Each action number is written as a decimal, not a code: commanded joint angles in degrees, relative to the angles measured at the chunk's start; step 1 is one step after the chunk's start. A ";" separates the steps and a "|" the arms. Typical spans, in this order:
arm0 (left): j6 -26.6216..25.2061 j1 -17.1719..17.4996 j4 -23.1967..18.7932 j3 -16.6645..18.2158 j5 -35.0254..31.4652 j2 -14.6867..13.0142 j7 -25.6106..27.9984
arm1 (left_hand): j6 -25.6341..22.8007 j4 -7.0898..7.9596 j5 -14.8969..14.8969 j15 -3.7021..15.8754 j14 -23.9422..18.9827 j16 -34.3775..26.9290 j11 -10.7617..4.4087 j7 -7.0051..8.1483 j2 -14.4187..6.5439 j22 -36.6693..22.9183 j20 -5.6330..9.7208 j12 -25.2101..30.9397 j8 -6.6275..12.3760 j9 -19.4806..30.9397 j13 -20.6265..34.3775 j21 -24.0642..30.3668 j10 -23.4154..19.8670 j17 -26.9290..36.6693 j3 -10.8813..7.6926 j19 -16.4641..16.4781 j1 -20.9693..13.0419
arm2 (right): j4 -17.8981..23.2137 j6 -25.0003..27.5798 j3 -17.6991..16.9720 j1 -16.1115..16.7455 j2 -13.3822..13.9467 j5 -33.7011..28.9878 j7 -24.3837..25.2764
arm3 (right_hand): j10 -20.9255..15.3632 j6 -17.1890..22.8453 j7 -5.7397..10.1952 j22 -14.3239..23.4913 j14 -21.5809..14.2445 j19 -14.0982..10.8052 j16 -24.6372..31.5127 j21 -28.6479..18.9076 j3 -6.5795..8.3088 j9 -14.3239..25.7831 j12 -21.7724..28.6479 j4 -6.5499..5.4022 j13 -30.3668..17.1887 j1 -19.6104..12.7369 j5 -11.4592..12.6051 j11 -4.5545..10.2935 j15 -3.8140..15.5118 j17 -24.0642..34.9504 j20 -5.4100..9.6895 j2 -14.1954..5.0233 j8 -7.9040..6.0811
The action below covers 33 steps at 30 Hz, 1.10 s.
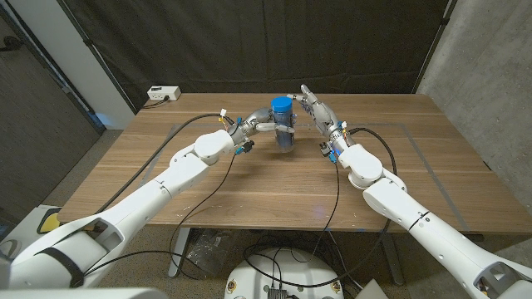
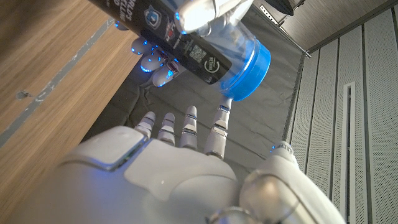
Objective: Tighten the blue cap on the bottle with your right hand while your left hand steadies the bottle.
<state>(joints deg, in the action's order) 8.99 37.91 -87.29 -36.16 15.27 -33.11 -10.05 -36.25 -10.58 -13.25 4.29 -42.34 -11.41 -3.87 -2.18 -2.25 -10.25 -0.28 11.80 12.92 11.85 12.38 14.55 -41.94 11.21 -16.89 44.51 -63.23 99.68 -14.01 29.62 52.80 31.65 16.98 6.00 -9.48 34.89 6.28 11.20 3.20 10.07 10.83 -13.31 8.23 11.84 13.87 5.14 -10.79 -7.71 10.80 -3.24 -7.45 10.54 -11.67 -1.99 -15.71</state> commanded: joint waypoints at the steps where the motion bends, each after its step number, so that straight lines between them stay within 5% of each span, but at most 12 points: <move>1: 0.70 -0.37 0.76 0.10 0.37 0.39 -0.31 | -1.78 3.29 0.20 -0.05 -0.14 0.11 -0.12 -1.49 -5.00 -0.22 0.07 -0.21 -0.20 0.19 0.26 0.19 0.12 0.09 -3.87 0.61 -3.34 | 0.18 0.48 0.14 -0.04 0.25 -0.03 -0.42 | -0.93 0.98 -0.90 0.12 -0.36 1.44 0.35 -0.03 0.21 0.11 0.45 0.25 -0.17 -0.02 0.15 0.23 0.16 0.08 -0.65 -0.35 -0.60; 13: 1.00 -0.03 1.21 0.68 0.52 0.80 1.15 | -1.87 3.29 0.21 -0.11 -0.21 0.07 -0.18 -1.58 -5.00 -0.23 -0.04 -0.18 -0.21 0.19 0.26 0.16 0.06 0.08 -4.07 0.70 -3.24 | 0.27 0.61 -0.17 0.28 0.61 0.46 -0.48 | -1.88 2.85 -1.81 0.14 -0.76 1.01 0.33 -0.11 0.11 0.02 0.70 0.23 -0.13 0.10 0.15 0.20 0.02 0.08 -0.64 -0.34 -1.00; 33: 0.43 -1.06 3.21 0.41 1.45 1.84 0.81 | -1.97 3.24 0.23 -0.05 -0.26 0.08 -0.28 -1.54 -4.79 -0.22 -0.07 -0.13 -0.24 0.20 0.26 0.05 -0.07 0.05 -4.38 0.75 -3.01 | 2.35 -2.33 -2.31 3.84 2.16 2.84 -0.87 | -3.62 6.09 -0.88 0.14 -2.31 0.43 0.58 -0.17 0.43 -0.13 1.12 0.32 -0.08 -0.29 0.26 1.16 0.32 0.05 -0.62 -1.05 -1.61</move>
<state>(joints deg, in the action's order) 9.47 37.87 -85.75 -35.32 16.26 -31.96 -8.30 -36.47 -10.98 -13.25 4.29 -42.35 -11.41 -3.85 -2.40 -2.25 -10.27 -0.50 11.80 12.70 11.85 12.38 14.42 -41.97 11.21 -17.30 44.74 -63.23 101.27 -14.54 28.61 54.72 33.11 18.31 5.27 -12.43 40.46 5.42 11.20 1.44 10.07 10.85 -13.31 8.23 11.82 14.63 5.13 -10.79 -8.03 10.80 -2.35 -7.03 10.41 -11.67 -2.31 -17.31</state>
